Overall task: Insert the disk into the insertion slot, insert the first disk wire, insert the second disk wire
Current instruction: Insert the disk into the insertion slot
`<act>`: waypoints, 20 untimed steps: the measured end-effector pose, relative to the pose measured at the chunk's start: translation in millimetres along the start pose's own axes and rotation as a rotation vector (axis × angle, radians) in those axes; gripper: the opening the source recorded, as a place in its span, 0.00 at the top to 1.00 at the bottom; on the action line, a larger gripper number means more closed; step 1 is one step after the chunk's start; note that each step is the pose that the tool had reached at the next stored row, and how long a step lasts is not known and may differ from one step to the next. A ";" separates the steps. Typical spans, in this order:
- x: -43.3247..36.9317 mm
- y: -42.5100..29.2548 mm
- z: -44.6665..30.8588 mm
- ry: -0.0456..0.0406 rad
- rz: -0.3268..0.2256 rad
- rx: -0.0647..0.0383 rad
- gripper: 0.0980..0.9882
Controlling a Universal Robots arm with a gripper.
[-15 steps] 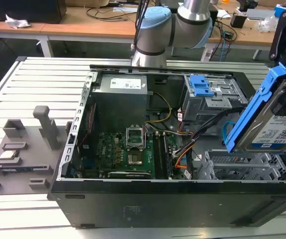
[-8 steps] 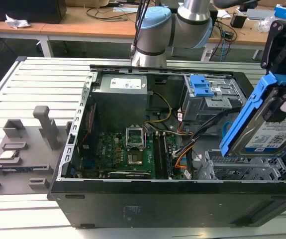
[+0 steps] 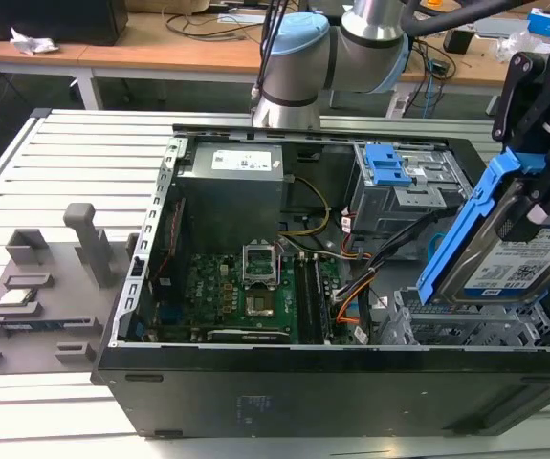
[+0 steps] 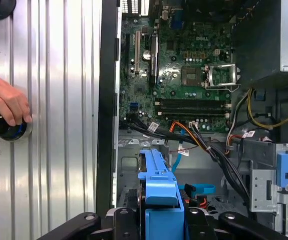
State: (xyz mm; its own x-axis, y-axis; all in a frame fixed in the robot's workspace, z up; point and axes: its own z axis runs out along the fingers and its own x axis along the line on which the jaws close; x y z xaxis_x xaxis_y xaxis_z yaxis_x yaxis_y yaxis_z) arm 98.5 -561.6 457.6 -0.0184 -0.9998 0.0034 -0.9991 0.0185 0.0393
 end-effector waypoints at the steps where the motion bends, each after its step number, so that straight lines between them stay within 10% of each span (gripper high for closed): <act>1: -0.2 0.0 0.8 -0.0001 0.000 0.000 0.70; 20: -7.2 -1.0 29.2 -0.0138 0.014 -0.001 0.70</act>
State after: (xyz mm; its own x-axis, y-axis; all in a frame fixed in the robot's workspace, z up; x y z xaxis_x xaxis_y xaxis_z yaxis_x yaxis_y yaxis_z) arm 98.5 -554.5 428.3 -0.0328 -0.9994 -0.0098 -0.9987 0.0324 0.0399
